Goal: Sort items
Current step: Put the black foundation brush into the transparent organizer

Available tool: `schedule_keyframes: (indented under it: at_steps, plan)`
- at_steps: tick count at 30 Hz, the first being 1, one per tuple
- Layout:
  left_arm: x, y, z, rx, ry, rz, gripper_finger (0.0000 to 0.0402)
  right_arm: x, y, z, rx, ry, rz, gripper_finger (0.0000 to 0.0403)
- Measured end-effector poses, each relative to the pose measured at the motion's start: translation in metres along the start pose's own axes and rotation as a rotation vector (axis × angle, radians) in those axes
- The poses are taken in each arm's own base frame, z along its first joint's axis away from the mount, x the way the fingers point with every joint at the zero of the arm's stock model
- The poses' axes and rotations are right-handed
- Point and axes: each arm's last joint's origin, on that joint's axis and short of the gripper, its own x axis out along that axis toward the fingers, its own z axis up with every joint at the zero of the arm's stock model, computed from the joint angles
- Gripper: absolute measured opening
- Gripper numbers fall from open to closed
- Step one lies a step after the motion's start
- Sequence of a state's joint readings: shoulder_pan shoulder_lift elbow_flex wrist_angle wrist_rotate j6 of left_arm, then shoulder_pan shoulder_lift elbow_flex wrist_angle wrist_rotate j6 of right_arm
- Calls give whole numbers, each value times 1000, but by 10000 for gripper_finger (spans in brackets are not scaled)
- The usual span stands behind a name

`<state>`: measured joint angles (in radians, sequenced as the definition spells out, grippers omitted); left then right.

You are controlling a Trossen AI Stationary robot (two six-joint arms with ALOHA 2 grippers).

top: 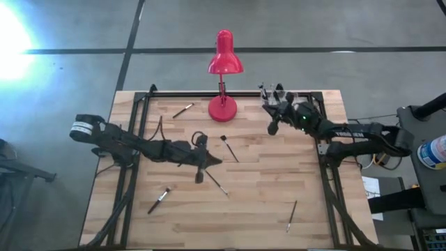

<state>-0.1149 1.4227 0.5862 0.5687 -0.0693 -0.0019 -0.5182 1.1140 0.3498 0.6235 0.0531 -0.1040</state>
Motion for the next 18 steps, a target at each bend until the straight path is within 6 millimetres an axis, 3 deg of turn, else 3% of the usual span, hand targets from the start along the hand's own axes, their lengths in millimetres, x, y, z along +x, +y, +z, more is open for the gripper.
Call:
schedule_keyframes:
  at_steps: [8, 18]
  plan:
    - [10, -12, -4, -15, 183, -38, 4, -20, 3, 4, 3, -101, 12, 8]
    - [57, -40, -7, 18, 437, -123, 39, -30, 3, 2, 4, -118, 10, 8]
